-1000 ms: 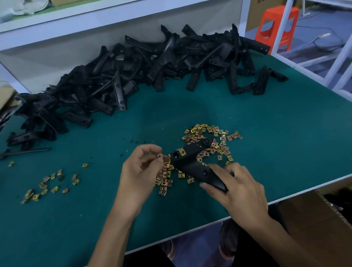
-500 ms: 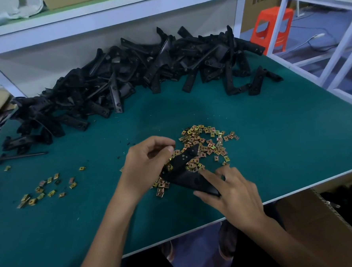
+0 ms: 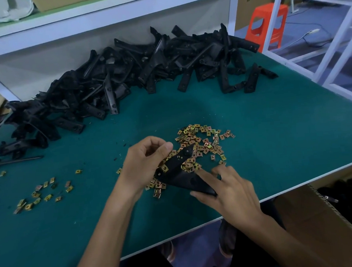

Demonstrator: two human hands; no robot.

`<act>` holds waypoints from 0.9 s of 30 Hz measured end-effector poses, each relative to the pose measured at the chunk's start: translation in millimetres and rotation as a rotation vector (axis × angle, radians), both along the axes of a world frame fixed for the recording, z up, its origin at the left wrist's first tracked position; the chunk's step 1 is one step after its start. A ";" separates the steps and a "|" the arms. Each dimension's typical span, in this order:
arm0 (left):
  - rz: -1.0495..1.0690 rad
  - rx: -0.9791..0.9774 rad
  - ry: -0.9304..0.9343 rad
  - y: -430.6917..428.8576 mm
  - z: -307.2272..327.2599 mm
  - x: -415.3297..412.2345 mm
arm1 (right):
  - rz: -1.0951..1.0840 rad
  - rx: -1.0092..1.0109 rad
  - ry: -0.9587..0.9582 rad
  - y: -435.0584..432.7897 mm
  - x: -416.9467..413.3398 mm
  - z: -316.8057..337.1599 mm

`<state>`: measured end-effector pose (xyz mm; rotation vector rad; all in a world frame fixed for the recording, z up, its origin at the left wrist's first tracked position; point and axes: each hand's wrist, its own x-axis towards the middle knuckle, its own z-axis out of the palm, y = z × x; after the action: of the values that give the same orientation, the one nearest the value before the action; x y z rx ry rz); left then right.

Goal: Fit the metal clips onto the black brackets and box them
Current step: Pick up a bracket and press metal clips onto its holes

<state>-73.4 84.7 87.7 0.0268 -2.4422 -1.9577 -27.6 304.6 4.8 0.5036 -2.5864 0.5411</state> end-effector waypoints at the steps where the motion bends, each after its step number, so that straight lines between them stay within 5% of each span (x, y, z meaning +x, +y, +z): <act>1: -0.005 0.017 -0.012 0.1 -0.5 -0.9 | 0.000 -0.003 0.000 -0.1 0.1 0.6; 27: 0.047 -0.239 0.046 15.2 -19.7 14.8 | 0.006 0.050 -0.090 -2.2 -3.1 2.0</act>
<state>-58.6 99.8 67.9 0.0365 -2.6007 -1.6183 -30.7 302.4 6.8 0.5154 -2.6905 0.5132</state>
